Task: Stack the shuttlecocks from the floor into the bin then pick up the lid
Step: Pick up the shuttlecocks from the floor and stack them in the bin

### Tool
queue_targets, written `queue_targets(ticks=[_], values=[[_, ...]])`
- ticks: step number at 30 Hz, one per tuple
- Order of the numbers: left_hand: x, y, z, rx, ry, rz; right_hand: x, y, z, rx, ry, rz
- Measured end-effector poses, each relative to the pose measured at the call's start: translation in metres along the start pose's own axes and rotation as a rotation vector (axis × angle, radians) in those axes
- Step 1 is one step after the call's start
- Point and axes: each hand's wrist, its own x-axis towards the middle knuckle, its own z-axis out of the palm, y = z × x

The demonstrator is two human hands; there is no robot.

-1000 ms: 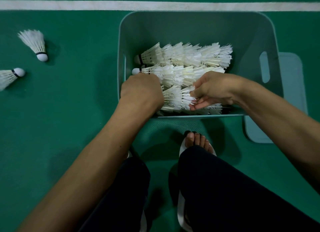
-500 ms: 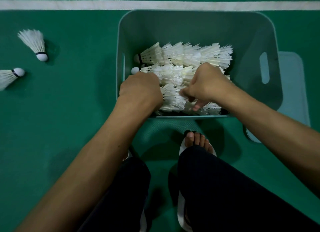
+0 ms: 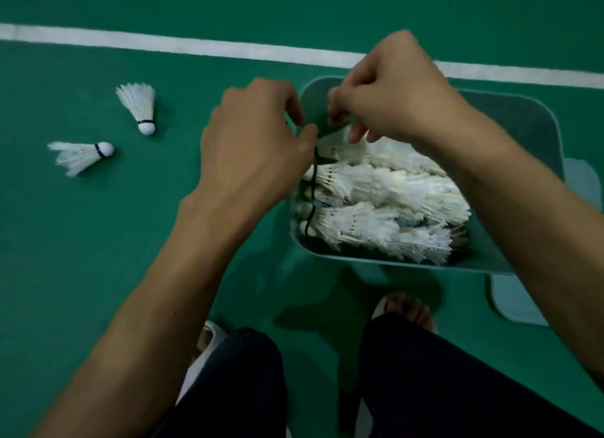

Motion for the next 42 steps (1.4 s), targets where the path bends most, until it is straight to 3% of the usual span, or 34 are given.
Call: queue_targets(ticks=[5, 8, 11, 13, 16, 19, 23, 27, 32, 36, 42], values=[[0.016, -0.081, -0.013, -0.071, 0.146, -0.261, 0.055, -0.065, 0.068, -0.07, -0.133, -0.165], [0.018, -0.153, -0.01, -0.062, 0.19, -0.461, 0.092, -0.097, 0.125, -0.184, -0.285, -0.173], [0.019, -0.229, -0.011, 0.057, 0.265, -0.609, 0.128, -0.12, 0.181, -0.311, -0.41, -0.205], [0.023, -0.273, -0.018, 0.251, 0.235, -0.664, 0.148, -0.132, 0.211, -0.377, -0.433, -0.279], [0.039, -0.324, -0.026, 0.39, 0.031, -0.717, 0.175, -0.143, 0.242, -0.431, -0.442, -0.428], [0.049, -0.344, -0.024, 0.357, 0.076, -0.718, 0.191, -0.145, 0.263, -0.486, -0.483, -0.455], [0.043, -0.311, -0.012, 0.258, 0.26, -0.78, 0.186, -0.136, 0.262, -0.432, -0.426, -0.386], [0.043, -0.24, -0.004, -0.173, 0.357, -0.751, 0.168, -0.133, 0.217, -0.278, -0.252, -0.337], [0.051, -0.151, -0.005, -0.701, 0.244, -0.61, 0.129, -0.113, 0.13, -0.108, 0.073, -0.299], [0.042, -0.068, -0.012, -1.001, 0.123, -0.389, 0.071, -0.078, 0.052, 0.033, 0.198, -0.229], [0.011, 0.037, 0.015, -0.908, -0.111, -0.028, -0.018, 0.009, -0.051, 0.285, 0.33, 0.09]])
